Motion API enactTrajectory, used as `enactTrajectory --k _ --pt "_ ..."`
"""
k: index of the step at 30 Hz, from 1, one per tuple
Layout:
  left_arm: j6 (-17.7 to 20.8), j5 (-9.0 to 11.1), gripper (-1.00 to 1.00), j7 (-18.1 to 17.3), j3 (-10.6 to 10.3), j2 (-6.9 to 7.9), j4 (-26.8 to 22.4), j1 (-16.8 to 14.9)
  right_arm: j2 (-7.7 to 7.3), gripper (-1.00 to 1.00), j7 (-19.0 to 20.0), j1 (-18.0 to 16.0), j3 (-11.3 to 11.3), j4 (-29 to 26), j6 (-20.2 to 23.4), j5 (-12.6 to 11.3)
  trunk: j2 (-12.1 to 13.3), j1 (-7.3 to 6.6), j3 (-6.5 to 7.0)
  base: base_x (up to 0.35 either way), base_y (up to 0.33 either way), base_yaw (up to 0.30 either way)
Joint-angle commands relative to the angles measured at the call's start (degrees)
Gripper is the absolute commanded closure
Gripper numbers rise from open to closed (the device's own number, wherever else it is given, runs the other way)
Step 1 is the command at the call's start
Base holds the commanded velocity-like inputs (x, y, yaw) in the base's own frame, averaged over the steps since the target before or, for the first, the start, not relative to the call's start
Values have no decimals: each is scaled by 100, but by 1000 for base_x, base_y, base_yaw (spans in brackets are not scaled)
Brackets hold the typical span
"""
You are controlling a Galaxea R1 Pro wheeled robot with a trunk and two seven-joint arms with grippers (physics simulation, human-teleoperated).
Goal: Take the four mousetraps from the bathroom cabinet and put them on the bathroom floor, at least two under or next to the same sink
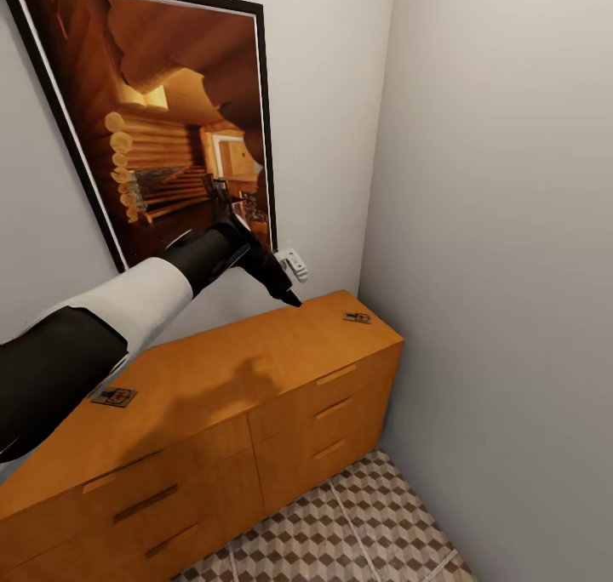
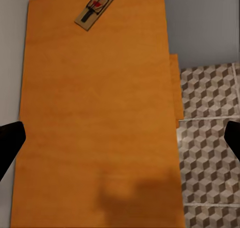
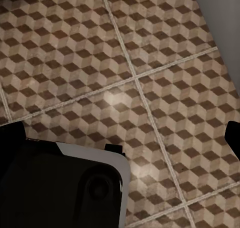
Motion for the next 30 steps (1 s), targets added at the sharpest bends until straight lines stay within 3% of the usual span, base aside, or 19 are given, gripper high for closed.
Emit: enactTrajectory --k 1,12,19,23,30 --pt "-5 -34 -100 -26 8 -5 -6 16 0 -100 10 -4 -38 3 -19 57 -13 3 -12 0 0 0" --pt "-501 47 -100 -15 14 -37 -2 251 0 -100 10 -4 -38 3 -19 58 -13 3 -12 0 0 0" --pt "-1129 170 -100 -23 26 -118 48 474 0 -100 4 -3 -43 3 -19 58 -13 3 -12 0 0 0" --pt "-1813 203 -100 -42 42 -142 285 653 0 -100 1 -4 -46 3 -19 56 -13 3 -12 0 0 0" --pt "-2371 208 -100 -63 45 -144 650 718 0 -100 1 -4 -46 3 -23 57 -13 3 -12 0 0 0"
